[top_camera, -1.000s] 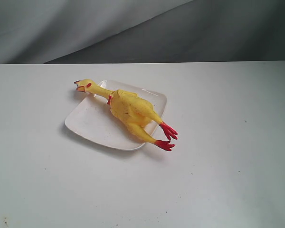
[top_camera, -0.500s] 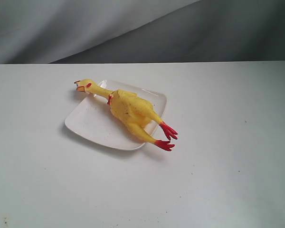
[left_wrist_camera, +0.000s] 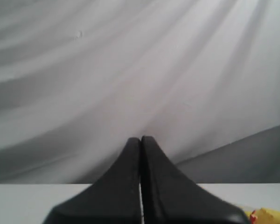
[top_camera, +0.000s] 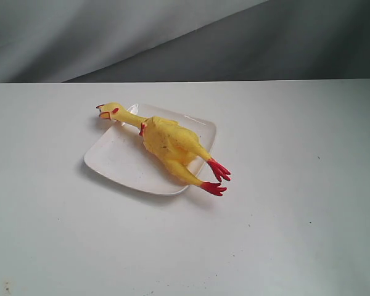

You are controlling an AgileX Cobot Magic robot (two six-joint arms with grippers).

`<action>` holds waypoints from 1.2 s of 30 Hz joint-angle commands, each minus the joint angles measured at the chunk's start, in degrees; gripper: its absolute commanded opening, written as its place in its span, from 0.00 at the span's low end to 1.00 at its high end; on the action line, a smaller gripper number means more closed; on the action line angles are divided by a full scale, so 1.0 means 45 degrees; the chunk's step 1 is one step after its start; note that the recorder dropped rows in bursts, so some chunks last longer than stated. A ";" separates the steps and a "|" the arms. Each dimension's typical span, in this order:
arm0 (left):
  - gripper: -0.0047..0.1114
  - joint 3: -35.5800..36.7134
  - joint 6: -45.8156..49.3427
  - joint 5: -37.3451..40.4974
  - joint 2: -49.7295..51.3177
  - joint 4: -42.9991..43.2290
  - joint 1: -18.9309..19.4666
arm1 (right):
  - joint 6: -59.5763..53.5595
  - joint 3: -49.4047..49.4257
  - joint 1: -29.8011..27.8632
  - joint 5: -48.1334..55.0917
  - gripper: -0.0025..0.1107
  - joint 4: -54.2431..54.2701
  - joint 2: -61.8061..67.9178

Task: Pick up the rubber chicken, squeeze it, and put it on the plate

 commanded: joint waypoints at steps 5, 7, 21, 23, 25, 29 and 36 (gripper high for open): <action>0.04 0.1809 -0.1735 -0.0974 -0.0040 -0.0184 0.0014 | -0.0022 0.0032 -0.0090 -0.0013 0.02 0.0069 -0.0063; 0.04 0.1900 -0.2125 -0.0974 -0.0040 -0.0184 0.0014 | -0.0022 0.0032 -0.0090 -0.0013 0.02 0.0069 -0.0063; 0.04 0.2619 -0.2235 0.0083 -0.0040 0.0510 0.0014 | 0.0002 0.0032 -0.0090 -0.0013 0.02 0.0069 -0.0063; 0.04 0.2930 -0.2235 0.0083 -0.0040 0.0977 0.0014 | 0.0002 0.0032 -0.0090 -0.0013 0.02 0.0069 -0.0063; 0.04 0.2930 -0.2235 0.0083 -0.0040 0.1258 0.0014 | -0.0032 0.0032 -0.0090 -0.0013 0.02 0.0069 -0.0063; 0.04 0.2930 -0.2264 0.0896 -0.0040 0.1750 0.0014 | -0.0032 0.0032 -0.0090 -0.0013 0.02 0.0069 -0.0063; 0.04 0.2930 -0.2363 0.1608 -0.0040 0.2226 0.0014 | -0.0032 0.0032 -0.0090 -0.0013 0.02 0.0069 -0.0063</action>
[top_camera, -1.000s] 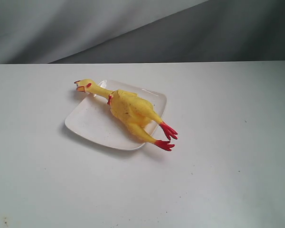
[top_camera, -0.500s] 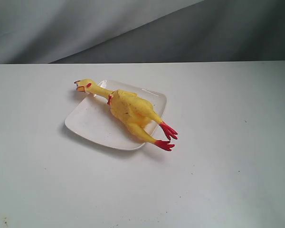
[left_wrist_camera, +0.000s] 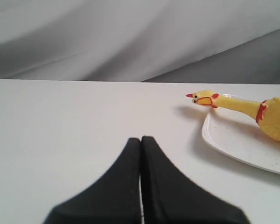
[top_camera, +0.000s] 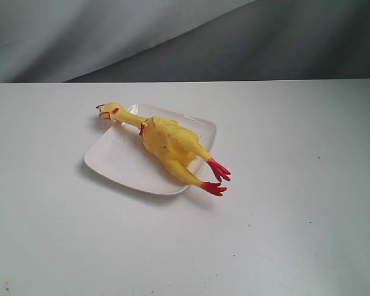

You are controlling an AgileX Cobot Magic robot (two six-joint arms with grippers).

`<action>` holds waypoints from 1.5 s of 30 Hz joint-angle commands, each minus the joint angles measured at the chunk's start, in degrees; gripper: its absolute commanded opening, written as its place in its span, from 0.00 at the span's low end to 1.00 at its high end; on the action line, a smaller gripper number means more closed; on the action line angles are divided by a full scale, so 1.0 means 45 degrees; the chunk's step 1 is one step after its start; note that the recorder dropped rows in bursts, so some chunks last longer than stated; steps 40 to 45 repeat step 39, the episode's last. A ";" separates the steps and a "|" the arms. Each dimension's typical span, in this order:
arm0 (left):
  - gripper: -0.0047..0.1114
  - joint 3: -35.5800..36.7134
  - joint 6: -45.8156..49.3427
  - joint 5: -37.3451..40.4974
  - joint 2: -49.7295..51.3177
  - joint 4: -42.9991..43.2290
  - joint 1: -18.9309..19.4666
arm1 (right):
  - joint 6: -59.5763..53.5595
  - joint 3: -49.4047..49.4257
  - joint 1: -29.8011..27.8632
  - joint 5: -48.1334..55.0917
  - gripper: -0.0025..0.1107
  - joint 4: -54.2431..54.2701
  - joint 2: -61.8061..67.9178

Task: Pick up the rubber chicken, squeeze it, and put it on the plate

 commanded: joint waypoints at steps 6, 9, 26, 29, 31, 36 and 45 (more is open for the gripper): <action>0.04 0.0052 -0.0154 -0.0058 -0.0040 0.0219 0.0014 | -0.0006 0.0032 -0.0090 -0.0013 0.02 0.0069 -0.0063; 0.04 0.0052 -0.0154 -0.0058 -0.0040 0.0219 0.0014 | -0.0006 0.0032 -0.0090 -0.0013 0.02 0.0069 -0.0063; 0.04 0.0052 -0.0154 -0.0058 -0.0040 0.0219 0.0014 | -0.0041 0.0032 -0.0090 -0.0013 0.02 0.0069 -0.0063; 0.04 0.0052 -0.0154 -0.0058 -0.0040 0.0219 0.0014 | -0.0041 0.0032 -0.0090 -0.0013 0.02 0.0069 -0.0063; 0.04 0.0052 -0.0154 -0.0058 -0.0040 0.0219 0.0014 | -0.0041 0.0032 -0.0090 -0.0013 0.02 0.0069 -0.0063; 0.04 0.0052 -0.0154 -0.0058 -0.0040 0.0219 0.0014 | -0.0008 0.0032 -0.0090 -0.0013 0.02 0.0069 -0.0063; 0.04 0.0052 -0.0154 -0.0058 -0.0040 0.0219 0.0014 | -0.0008 0.0032 -0.0090 -0.0013 0.02 0.0069 -0.0063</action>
